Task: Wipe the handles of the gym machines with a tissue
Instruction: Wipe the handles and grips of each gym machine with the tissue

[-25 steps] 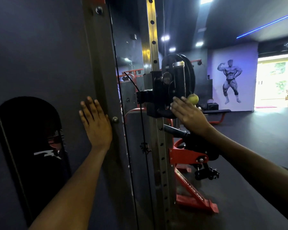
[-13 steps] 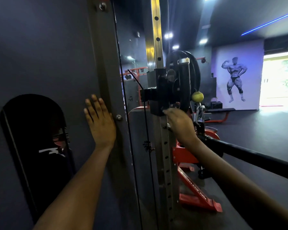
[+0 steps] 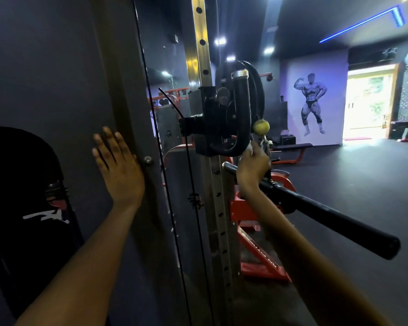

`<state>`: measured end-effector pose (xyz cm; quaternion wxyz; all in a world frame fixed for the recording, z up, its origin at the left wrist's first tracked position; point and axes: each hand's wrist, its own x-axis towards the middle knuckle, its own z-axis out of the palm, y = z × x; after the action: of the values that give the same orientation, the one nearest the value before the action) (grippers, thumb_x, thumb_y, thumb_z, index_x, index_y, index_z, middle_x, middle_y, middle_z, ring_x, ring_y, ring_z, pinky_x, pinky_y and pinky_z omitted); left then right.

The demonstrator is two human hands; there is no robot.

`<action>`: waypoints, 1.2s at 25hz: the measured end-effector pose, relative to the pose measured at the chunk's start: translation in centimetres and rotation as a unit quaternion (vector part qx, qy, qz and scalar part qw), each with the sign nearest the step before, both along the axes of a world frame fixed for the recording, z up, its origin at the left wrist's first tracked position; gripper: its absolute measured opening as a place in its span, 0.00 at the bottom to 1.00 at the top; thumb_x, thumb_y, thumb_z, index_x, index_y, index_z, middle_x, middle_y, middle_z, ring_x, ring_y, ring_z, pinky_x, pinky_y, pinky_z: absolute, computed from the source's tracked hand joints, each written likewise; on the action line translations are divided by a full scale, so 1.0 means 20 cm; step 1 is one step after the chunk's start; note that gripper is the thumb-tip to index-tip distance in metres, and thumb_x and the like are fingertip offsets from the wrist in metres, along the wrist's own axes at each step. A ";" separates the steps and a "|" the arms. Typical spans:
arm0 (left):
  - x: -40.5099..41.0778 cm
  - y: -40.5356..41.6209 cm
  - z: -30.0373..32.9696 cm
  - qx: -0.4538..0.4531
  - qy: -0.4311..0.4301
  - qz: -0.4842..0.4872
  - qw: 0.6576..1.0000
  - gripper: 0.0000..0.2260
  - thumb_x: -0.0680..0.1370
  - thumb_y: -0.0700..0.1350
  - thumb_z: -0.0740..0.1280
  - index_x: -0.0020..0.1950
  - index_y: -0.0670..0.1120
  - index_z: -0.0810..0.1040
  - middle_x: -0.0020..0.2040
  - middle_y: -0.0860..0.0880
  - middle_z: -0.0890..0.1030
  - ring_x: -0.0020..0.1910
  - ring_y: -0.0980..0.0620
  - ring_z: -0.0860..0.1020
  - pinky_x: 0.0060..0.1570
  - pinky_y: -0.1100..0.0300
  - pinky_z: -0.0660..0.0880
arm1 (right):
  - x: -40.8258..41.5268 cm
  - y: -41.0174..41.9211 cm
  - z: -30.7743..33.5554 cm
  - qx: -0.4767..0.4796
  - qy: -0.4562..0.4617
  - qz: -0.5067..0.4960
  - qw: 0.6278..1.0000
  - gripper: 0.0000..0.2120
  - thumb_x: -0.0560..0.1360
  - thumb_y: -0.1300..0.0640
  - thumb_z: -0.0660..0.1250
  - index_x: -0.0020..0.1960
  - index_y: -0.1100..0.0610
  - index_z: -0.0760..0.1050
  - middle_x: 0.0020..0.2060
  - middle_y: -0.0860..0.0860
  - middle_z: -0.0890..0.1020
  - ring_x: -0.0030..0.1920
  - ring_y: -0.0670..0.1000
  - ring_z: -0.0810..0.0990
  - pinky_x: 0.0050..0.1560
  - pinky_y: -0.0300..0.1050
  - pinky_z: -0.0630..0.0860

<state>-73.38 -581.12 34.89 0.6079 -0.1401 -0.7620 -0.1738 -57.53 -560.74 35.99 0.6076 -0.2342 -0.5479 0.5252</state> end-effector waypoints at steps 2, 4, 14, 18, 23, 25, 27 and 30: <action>0.00 0.01 0.00 0.002 0.001 -0.001 1.000 0.27 0.84 0.42 0.54 0.78 0.37 0.44 0.78 0.35 0.51 0.76 0.33 0.51 0.74 0.41 0.47 | 0.00 0.04 0.09 0.026 0.012 -0.019 0.999 0.17 0.80 0.65 0.57 0.67 0.60 0.72 0.55 0.50 0.77 0.45 0.43 0.77 0.41 0.21 0.68; 0.00 0.02 0.00 0.010 0.006 0.001 1.000 0.27 0.84 0.42 0.55 0.78 0.36 0.46 0.78 0.34 0.52 0.76 0.33 0.53 0.74 0.41 0.49 | -0.02 0.04 0.06 0.054 0.048 -0.021 0.997 0.17 0.79 0.66 0.57 0.67 0.58 0.72 0.58 0.51 0.77 0.51 0.45 0.77 0.50 0.26 0.72; -0.01 0.03 0.00 0.010 0.047 0.006 0.999 0.29 0.84 0.43 0.55 0.77 0.36 0.41 0.77 0.34 0.54 0.76 0.34 0.55 0.73 0.43 0.48 | -0.23 0.08 -0.09 -0.151 -0.017 0.292 0.944 0.18 0.78 0.66 0.60 0.67 0.66 0.68 0.57 0.61 0.77 0.54 0.57 0.78 0.55 0.48 0.77; -0.02 0.01 -0.04 0.001 0.049 0.015 0.999 0.29 0.84 0.43 0.54 0.77 0.36 0.41 0.77 0.34 0.54 0.76 0.34 0.55 0.74 0.43 0.47 | -0.08 -0.13 0.01 0.221 -0.085 0.095 0.967 0.12 0.77 0.64 0.62 0.59 0.62 0.77 0.48 0.55 0.83 0.44 0.51 0.82 0.47 0.36 0.78; -0.02 0.02 -0.03 -0.014 0.065 0.028 0.997 0.28 0.84 0.43 0.54 0.77 0.35 0.43 0.77 0.34 0.55 0.76 0.34 0.55 0.74 0.43 0.47 | -0.09 -0.07 0.15 0.543 -0.587 -0.277 0.533 0.08 0.77 0.59 0.60 0.49 0.58 0.77 0.45 0.52 0.82 0.57 0.52 0.77 0.72 0.57 0.37; -0.03 0.01 -0.03 -0.015 0.062 0.037 0.997 0.28 0.84 0.43 0.54 0.78 0.35 0.43 0.77 0.34 0.54 0.76 0.35 0.54 0.74 0.43 0.45 | -0.13 -0.08 0.16 0.509 -0.623 -0.243 0.542 0.07 0.77 0.60 0.60 0.47 0.58 0.77 0.40 0.51 0.79 0.49 0.51 0.79 0.73 0.57 0.51; -0.03 0.00 -0.03 -0.019 0.055 0.041 0.997 0.28 0.84 0.43 0.54 0.78 0.35 0.41 0.78 0.34 0.52 0.77 0.35 0.52 0.75 0.44 0.42 | -0.20 -0.07 0.21 0.496 -0.590 -0.184 0.610 0.09 0.77 0.63 0.59 0.51 0.60 0.78 0.46 0.54 0.80 0.50 0.53 0.79 0.60 0.52 0.69; -0.03 0.01 -0.04 -0.020 0.054 0.040 0.998 0.29 0.84 0.43 0.54 0.78 0.36 0.41 0.78 0.35 0.50 0.77 0.35 0.50 0.74 0.44 0.40 | -0.27 0.00 0.32 0.490 -0.592 -0.094 0.633 0.11 0.78 0.65 0.58 0.57 0.63 0.75 0.55 0.57 0.79 0.56 0.57 0.78 0.51 0.50 0.73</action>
<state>-74.03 -580.97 34.07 0.6520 -0.1310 -0.7362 -0.1258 -62.98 -560.65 42.30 0.2241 -0.2125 -0.9419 -0.1320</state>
